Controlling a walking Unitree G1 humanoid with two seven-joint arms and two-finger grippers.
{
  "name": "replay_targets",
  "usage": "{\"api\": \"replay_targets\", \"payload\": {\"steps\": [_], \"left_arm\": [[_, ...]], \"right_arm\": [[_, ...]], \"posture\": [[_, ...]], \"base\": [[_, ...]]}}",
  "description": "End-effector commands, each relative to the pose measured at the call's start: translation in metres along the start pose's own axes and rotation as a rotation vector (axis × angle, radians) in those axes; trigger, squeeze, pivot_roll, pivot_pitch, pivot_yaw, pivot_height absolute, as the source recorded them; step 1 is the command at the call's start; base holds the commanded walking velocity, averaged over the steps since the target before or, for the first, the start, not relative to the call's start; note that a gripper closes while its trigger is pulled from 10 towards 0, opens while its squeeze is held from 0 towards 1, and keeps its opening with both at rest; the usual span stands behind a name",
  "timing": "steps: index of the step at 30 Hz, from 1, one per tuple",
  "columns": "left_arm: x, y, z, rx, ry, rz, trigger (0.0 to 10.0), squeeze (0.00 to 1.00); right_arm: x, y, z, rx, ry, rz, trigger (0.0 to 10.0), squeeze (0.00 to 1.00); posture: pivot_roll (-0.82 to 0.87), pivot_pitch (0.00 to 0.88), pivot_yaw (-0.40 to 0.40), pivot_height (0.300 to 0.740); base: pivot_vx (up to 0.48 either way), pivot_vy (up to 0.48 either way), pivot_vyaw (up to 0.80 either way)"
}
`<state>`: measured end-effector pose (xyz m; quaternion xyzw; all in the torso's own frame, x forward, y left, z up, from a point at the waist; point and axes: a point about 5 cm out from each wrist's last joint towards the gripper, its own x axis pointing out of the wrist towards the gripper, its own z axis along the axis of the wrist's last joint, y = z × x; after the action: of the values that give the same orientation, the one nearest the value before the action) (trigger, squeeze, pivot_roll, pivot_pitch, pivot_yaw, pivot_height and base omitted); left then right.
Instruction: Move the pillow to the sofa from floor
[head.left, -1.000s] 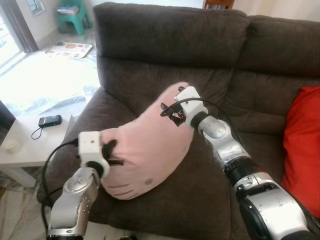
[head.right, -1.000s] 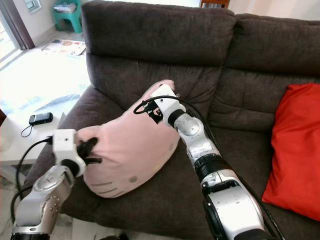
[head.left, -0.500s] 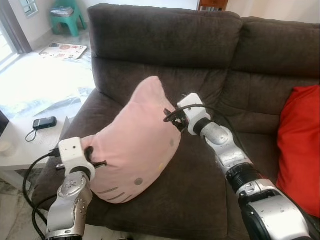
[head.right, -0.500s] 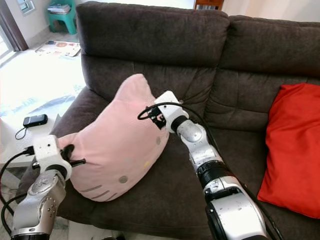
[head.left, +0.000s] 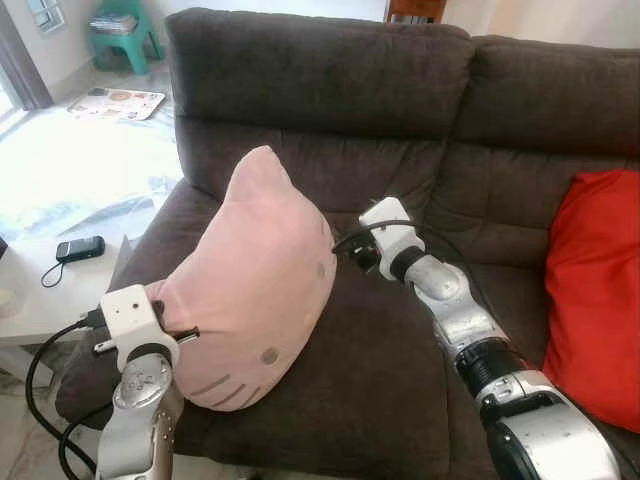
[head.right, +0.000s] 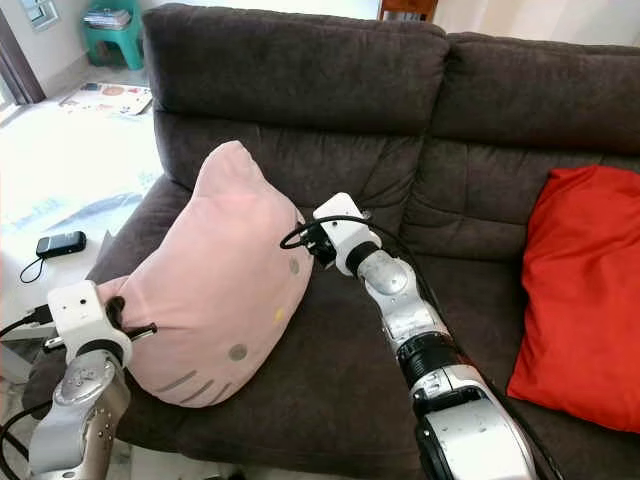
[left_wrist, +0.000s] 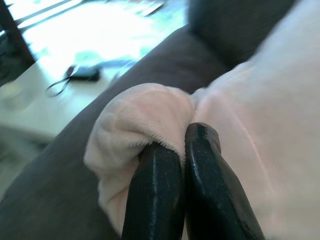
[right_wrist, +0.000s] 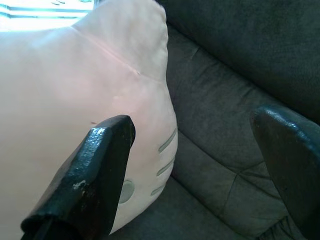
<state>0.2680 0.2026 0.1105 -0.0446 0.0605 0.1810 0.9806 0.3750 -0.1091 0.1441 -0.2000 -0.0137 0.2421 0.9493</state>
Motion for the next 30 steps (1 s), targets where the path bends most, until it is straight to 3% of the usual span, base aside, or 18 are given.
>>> {"api": "replay_targets", "payload": {"steps": [1,9,14,21,22,26,30], "left_arm": [[-0.004,-0.005,0.022,0.021,-0.135,-0.049,10.0,0.00],[-0.008,-0.027,0.015,0.038,-0.112,-0.278,10.0,0.00],[-0.001,-0.014,0.011,0.063,-0.113,-0.220,10.0,0.00],[-0.005,-0.012,0.001,0.047,-0.073,-0.235,10.0,0.00],[-0.007,-0.012,-0.004,0.041,-0.057,-0.225,10.0,0.00],[-0.009,-0.010,-0.010,0.042,-0.039,-0.195,10.0,0.00],[-0.013,-0.001,-0.022,0.007,0.014,-0.081,10.0,0.00]], "right_arm": [[-0.002,-0.001,-0.001,-0.008,0.005,-0.004,10.0,0.00],[-0.003,0.001,-0.002,-0.004,0.009,-0.005,10.0,0.00],[-0.008,0.001,-0.010,0.014,0.016,-0.025,10.0,0.00],[-0.031,-0.012,-0.045,0.126,0.101,-0.229,10.0,0.00],[-0.040,-0.014,-0.057,0.174,0.134,-0.297,10.0,0.00],[-0.048,-0.015,-0.069,0.205,0.168,-0.350,10.0,0.00],[-0.060,-0.011,-0.088,0.219,0.236,-0.387,10.0,0.00]], "posture": [[0.07,0.057,-0.029,0.740],[0.07,0.056,-0.029,0.740],[0.07,0.053,-0.029,0.740],[0.06,0.053,-0.033,0.740],[0.06,0.052,-0.033,0.740],[0.07,0.048,-0.034,0.740],[0.06,0.040,-0.031,0.740]], "base": [[0.000,0.000,0.00],[0.000,0.000,0.00],[0.000,0.000,0.00],[0.000,0.000,0.00],[0.000,0.000,0.00],[0.000,0.000,0.00],[0.000,0.000,0.00]]}}
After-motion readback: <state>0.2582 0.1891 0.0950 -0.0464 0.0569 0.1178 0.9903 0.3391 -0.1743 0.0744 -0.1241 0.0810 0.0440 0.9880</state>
